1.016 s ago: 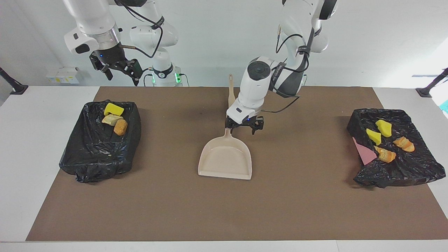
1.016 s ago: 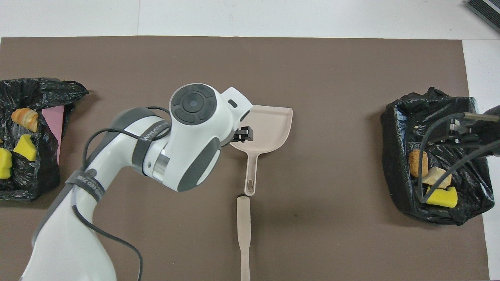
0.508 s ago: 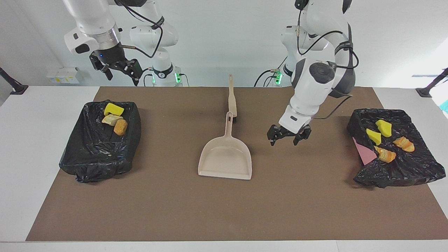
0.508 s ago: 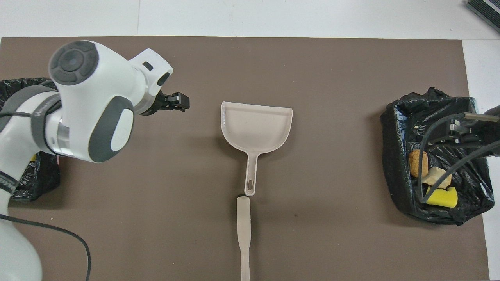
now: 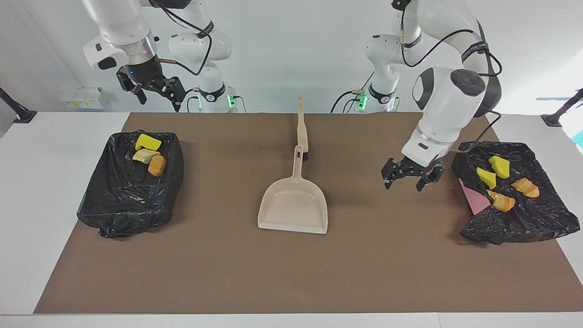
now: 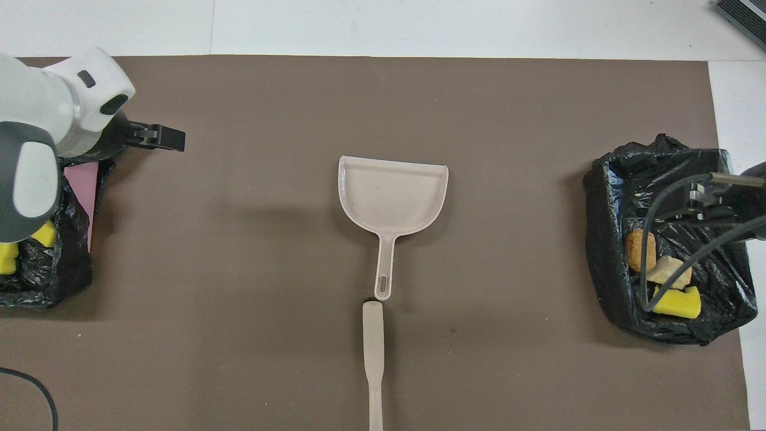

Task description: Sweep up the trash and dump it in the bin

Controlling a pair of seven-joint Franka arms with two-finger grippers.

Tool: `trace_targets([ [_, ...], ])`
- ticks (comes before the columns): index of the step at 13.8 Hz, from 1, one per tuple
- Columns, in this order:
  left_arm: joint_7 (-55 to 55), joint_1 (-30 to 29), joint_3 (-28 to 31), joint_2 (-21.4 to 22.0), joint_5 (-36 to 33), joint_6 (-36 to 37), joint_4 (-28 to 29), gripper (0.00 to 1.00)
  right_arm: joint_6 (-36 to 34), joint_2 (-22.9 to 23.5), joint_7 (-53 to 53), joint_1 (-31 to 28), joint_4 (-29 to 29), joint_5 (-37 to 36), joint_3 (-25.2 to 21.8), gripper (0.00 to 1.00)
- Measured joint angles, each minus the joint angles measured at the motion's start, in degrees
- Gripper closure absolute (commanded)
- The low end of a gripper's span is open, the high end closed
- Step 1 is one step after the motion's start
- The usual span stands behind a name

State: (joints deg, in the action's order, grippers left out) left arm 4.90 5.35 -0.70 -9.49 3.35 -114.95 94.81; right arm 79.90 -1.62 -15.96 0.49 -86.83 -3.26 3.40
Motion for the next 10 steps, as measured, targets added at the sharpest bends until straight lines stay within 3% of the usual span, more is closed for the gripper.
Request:
trace_targets([
  [10,-3.7,-2.9,2.3,10.4,-3.5,21.7,-2.1,0.00,0.0,0.0,0.0,0.0,0.0,0.0,0.0,0.00],
])
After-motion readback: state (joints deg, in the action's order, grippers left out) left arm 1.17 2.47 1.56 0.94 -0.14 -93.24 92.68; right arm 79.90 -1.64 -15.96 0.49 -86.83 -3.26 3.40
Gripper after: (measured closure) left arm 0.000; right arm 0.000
